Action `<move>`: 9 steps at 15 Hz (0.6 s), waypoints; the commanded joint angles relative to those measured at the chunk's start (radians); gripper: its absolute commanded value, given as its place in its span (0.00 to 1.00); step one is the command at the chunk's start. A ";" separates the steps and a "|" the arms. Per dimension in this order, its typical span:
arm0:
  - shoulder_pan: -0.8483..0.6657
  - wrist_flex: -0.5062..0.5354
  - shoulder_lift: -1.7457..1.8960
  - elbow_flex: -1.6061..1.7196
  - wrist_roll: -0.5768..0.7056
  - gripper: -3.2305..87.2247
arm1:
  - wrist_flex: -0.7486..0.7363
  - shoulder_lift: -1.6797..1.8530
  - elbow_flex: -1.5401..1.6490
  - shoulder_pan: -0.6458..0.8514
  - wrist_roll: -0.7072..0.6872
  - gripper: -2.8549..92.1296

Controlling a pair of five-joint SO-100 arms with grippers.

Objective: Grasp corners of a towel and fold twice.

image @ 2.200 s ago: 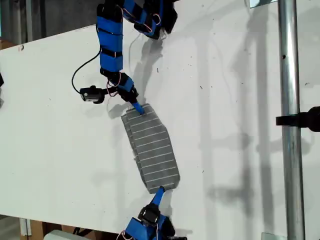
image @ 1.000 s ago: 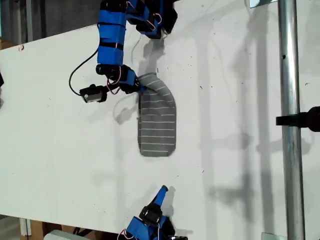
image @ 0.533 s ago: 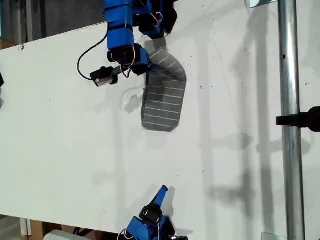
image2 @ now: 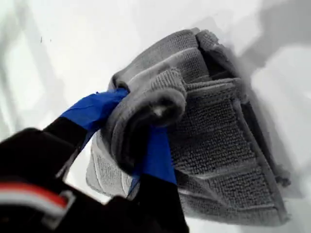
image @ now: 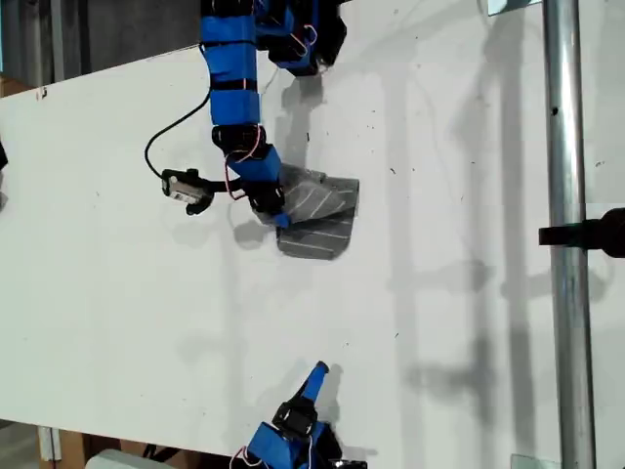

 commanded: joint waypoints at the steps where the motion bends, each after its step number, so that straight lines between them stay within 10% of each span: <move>1: -0.018 -0.023 0.006 -0.009 -0.003 0.08 | -0.149 0.081 -0.012 0.035 -0.061 0.54; 5: -0.028 -0.034 0.006 0.002 0.000 0.08 | -0.212 0.526 0.153 0.127 -0.202 0.20; 6: -0.032 -0.035 0.006 0.008 0.000 0.08 | -0.124 0.658 0.216 0.169 -0.195 0.03; 9: -0.075 -0.038 0.006 0.058 -0.018 0.04 | 0.413 1.114 0.492 0.206 0.055 0.03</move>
